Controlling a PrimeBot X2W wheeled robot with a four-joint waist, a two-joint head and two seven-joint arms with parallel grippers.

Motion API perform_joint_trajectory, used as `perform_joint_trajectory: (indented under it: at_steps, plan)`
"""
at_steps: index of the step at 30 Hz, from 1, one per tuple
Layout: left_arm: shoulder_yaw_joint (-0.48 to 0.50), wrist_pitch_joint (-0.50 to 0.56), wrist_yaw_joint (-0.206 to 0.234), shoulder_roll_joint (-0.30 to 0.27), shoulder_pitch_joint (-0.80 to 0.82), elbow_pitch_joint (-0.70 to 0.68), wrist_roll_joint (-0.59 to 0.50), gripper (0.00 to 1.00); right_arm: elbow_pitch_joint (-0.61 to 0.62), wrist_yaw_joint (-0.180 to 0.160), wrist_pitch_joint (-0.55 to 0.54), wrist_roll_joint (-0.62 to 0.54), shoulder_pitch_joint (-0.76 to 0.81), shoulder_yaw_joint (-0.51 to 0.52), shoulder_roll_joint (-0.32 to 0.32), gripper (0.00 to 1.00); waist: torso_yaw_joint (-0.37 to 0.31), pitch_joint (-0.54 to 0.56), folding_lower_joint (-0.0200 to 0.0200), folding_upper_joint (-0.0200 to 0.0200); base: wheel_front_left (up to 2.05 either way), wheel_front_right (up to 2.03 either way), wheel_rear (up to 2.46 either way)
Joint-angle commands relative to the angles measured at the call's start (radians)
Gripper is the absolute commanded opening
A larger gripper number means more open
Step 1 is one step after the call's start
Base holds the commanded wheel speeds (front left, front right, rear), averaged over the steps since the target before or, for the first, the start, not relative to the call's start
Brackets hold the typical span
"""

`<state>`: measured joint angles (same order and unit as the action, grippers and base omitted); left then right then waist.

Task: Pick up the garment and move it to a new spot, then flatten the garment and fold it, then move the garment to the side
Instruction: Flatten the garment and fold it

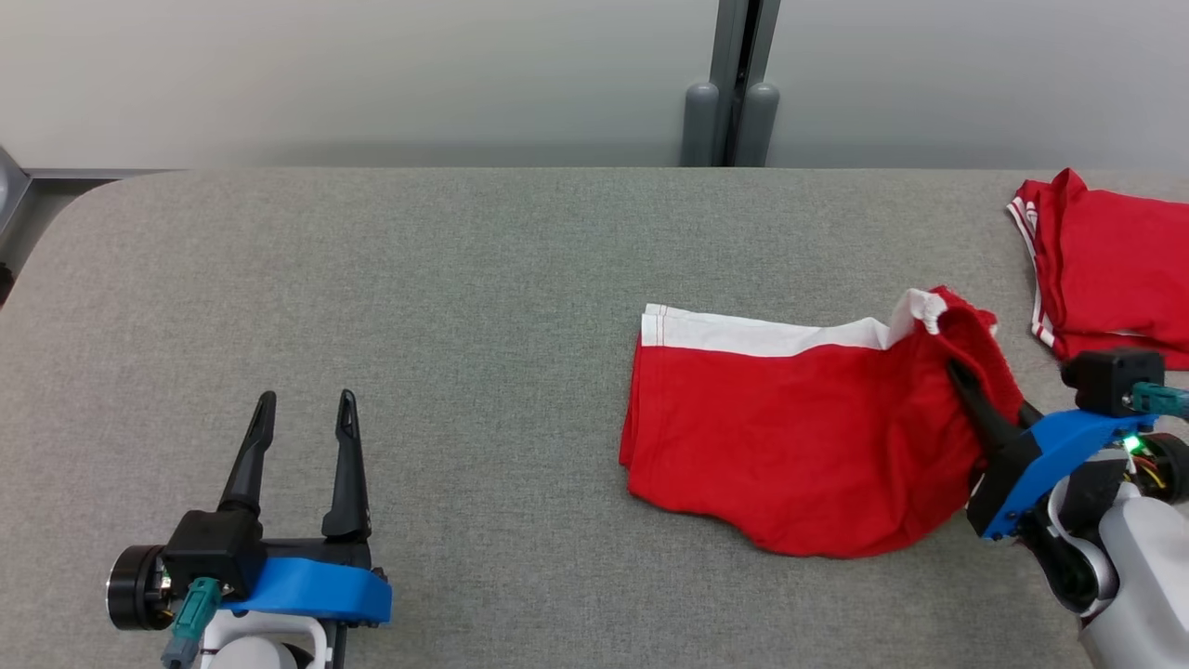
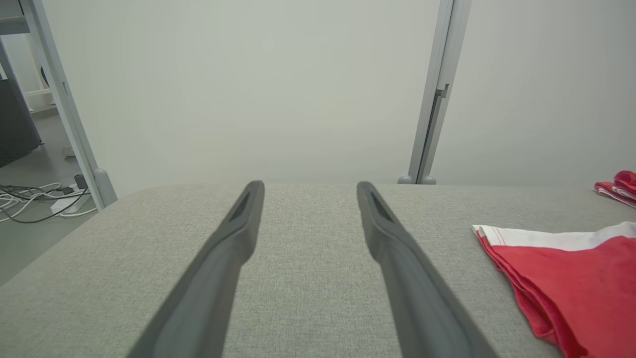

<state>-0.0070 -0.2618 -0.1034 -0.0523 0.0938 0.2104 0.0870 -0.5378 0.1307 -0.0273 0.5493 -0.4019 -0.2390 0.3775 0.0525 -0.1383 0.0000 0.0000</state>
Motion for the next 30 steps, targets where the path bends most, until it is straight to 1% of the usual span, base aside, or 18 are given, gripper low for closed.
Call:
perform_joint_trajectory:
  at_steps: [1, 7, 12, 21, 27, 28, 29, 30]
  plan:
    - [0.002, -0.004, 0.002, 0.001, 0.004, 0.001, 0.002, 1.0, 0.015, 0.0, -0.004, 0.008, 0.006, -0.004, -0.008, 0.0, 0.0, 0.001, 0.0, 0.0, 0.0, 0.0, 0.0]
    - [-0.011, -0.004, 0.005, 0.002, 0.011, 0.008, 0.01, 1.0, 0.117, 0.0, -0.063, 0.016, -0.011, -0.03, -0.052, 0.0, 0.0, 0.001, 0.0, 0.0, 0.0, 0.0, 0.0]
    - [-0.026, -0.004, 0.011, 0.002, 0.02, 0.007, 0.019, 1.0, 0.147, 0.0, -0.084, -0.009, -0.036, -0.029, -0.118, 0.0, 0.003, -0.007, 0.0, 0.0, 0.0, 0.0, 0.0]
    - [-0.06, -0.004, 0.022, 0.002, 0.05, 0.012, 0.038, 1.0, 0.071, 0.0, -0.09, -0.095, -0.092, -0.028, -0.254, 0.0, 0.029, -0.038, 0.0, 0.0, 0.0, 0.0, 0.0]
    - [-0.083, -0.004, 0.028, 0.002, 0.073, 0.014, 0.052, 1.0, -0.018, 0.0, -0.067, -0.129, -0.119, -0.012, -0.298, 0.0, 0.05, -0.059, 0.0, 0.0, 0.0, 0.0, 0.0]
    - [-0.084, -0.004, 0.03, 0.002, 0.077, 0.014, 0.052, 1.0, -0.032, 0.0, -0.058, -0.134, -0.125, -0.01, -0.301, 0.27, 0.052, -0.061, 0.0, 0.0, 0.0, 0.0, 0.0]
    - [-0.085, -0.004, 0.03, 0.002, 0.079, 0.014, 0.053, 1.0, -0.045, 0.0, -0.051, -0.134, -0.13, -0.008, -0.305, 0.88, 0.053, -0.063, 0.0, 0.0, 0.0, 0.0, 0.0]
    - [-0.085, -0.004, 0.031, 0.002, 0.079, 0.014, 0.054, 1.0, -0.056, 0.0, -0.045, -0.132, -0.133, -0.008, -0.309, 1.0, 0.053, -0.065, 0.0, 0.0, 0.0, 0.0, 0.0]
